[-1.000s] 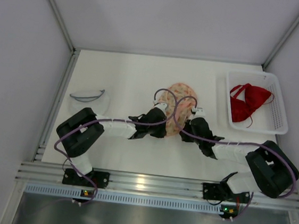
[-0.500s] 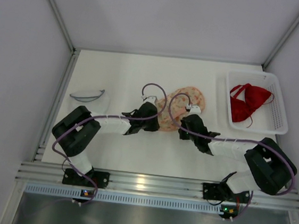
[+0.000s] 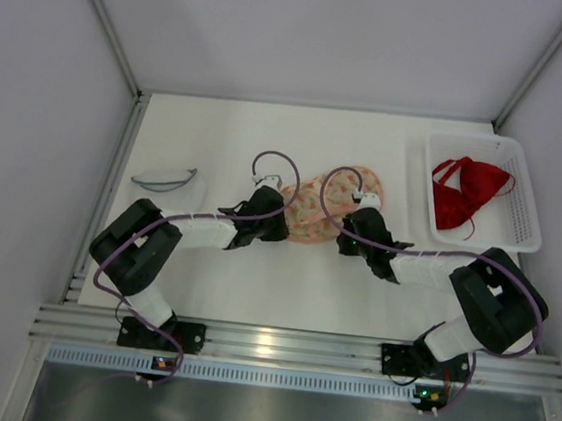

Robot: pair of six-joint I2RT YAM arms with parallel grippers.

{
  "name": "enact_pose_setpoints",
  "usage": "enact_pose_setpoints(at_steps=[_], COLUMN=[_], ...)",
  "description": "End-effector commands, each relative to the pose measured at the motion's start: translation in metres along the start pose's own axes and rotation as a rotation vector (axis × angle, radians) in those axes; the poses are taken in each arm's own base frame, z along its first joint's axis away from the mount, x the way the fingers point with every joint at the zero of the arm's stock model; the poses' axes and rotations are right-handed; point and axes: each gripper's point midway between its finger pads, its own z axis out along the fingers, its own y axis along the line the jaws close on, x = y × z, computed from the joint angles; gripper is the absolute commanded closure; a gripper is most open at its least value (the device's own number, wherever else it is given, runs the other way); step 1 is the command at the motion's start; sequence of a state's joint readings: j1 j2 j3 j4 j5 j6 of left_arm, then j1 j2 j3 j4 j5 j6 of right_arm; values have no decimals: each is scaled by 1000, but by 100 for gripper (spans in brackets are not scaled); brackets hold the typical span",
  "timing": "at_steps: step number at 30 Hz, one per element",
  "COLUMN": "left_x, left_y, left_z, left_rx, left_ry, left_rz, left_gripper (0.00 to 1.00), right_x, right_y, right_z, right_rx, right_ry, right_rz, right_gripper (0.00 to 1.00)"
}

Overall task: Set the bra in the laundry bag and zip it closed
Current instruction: Zip the laundry bag at the center of the board.

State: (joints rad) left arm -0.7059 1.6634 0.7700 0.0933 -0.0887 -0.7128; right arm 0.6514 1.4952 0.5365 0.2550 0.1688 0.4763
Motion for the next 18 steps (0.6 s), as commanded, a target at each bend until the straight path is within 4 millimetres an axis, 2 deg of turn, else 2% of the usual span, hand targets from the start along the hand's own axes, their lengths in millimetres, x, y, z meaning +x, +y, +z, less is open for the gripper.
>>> enact_pose_setpoints(at_steps=[1, 4, 11, 14, 18], left_x=[71, 69, 60, 61, 65], left_y=[112, 115, 114, 115, 113], left_z=[-20, -20, -23, -27, -34], left_rx=[-379, -398, -393, -390, -374], left_ry=[246, 248, 239, 259, 279], left_rz=[66, 73, 45, 26, -7], left_gripper=[82, 83, 82, 82, 82], right_x=[-8, -15, -16, -15, -21], right_y=[-22, -26, -38, -43, -40], right_z=[-3, -1, 2, 5, 5], right_rx=[62, 76, 115, 112, 92], right_ry=[-22, -28, -12, 7, 0], right_rz=[-16, -33, -23, 45, 75], right_gripper=[100, 100, 100, 100, 100])
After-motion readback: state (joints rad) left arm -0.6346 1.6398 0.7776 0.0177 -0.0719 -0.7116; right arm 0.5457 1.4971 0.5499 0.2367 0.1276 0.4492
